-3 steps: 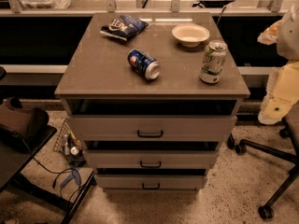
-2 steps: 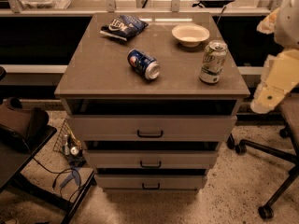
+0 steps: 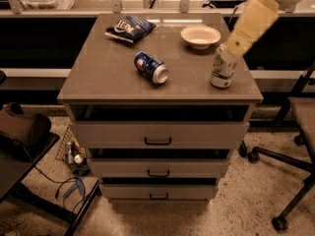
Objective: Place pepsi can upright
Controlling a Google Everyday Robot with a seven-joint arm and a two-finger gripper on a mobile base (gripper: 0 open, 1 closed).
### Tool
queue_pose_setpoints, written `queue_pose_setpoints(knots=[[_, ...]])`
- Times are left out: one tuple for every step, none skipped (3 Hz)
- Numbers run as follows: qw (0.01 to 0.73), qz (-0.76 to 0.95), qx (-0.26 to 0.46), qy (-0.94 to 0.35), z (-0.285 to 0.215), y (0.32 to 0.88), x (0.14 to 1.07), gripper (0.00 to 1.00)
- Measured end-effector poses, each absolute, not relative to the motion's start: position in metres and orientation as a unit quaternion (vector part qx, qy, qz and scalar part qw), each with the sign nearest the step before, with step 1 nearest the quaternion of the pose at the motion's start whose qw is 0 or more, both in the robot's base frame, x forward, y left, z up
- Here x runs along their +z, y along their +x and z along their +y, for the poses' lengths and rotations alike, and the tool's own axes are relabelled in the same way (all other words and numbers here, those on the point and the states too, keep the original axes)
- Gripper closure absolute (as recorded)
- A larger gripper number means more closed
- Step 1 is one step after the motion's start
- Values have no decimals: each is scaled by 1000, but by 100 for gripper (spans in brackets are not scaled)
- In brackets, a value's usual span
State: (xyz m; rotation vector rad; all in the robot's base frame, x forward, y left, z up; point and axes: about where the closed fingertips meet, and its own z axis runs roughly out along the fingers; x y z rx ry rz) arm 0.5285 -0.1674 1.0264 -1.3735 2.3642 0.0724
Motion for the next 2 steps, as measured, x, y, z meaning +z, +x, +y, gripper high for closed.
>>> queue_pose_setpoints(knots=[[198,879,46,-430,-151,559,1027,0],[186,876,20,-445,-115,565,1034,0]])
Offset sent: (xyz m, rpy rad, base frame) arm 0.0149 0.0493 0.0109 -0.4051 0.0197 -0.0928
